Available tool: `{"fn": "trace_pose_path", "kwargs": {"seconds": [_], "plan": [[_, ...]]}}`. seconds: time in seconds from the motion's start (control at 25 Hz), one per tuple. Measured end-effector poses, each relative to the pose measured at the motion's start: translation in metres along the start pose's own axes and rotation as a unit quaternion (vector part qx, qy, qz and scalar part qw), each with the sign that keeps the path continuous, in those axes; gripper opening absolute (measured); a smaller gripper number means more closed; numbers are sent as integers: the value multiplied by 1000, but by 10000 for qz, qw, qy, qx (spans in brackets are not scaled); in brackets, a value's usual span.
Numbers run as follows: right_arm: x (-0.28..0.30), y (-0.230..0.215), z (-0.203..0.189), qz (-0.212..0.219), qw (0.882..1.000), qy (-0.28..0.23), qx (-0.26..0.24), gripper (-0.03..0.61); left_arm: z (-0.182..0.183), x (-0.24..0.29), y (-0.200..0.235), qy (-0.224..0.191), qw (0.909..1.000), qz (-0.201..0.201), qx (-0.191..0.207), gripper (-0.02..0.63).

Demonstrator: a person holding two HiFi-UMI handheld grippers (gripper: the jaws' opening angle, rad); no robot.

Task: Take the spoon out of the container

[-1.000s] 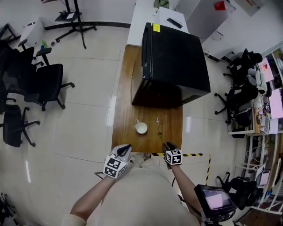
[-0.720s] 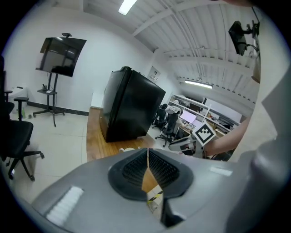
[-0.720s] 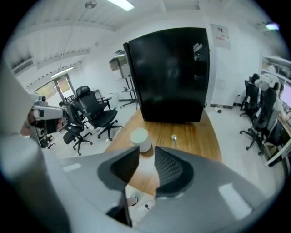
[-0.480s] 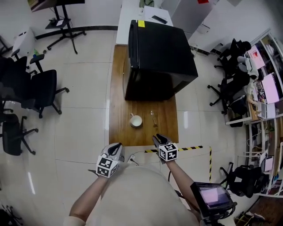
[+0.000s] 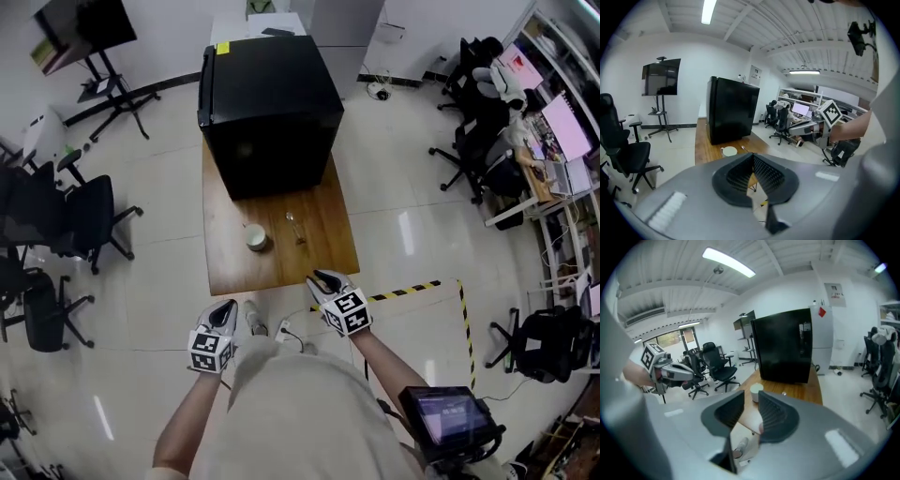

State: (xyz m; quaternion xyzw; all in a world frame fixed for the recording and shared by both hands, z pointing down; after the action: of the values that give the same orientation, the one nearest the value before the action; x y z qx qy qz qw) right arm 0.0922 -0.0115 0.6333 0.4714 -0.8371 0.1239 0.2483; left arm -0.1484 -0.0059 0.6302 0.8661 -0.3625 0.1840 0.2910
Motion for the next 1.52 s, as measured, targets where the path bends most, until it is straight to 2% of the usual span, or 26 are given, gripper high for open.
{"fn": "trace_pose_path", "kwargs": {"seconds": [0.12,0.36,0.6,0.8,0.96,1.32,1.52], "plan": [[-32,5,-6,106,9997,-231,49,94,-9,-9,-27,-133,9997,161,-88,0],[-93,15,-34,379,9983,-406,173,95,-37,-27,-94,-542,9957,402,-631,0],[-128,32,-65,530,9974,-395,300,95,-70,-47,-139,-533,9950,412,-735,0],[-144,52,-76,523,9975,-366,317,95,-87,-68,-140,-503,9940,490,-841,0],[-145,65,-70,489,9976,-352,328,95,-87,-77,-129,-522,9928,502,-957,0],[-141,92,-56,343,9977,-360,456,151,-90,-82,-124,-306,9950,156,-943,0],[-128,116,-49,394,9986,-242,256,170,-97,-97,-108,-110,9949,33,-1002,0]]}}
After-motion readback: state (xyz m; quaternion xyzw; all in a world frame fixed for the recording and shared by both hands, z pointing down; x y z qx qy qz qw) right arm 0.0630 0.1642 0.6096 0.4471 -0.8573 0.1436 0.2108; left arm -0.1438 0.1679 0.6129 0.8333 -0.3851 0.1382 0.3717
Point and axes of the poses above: the fingertips, and each gripper's own axes: x forward along the fingers, y to its left, z out of its top, the point moved 3 cm from there along -x, backward along the fingers, and after that the axes turned 13 degrees about -x, right-handed, at the moved point
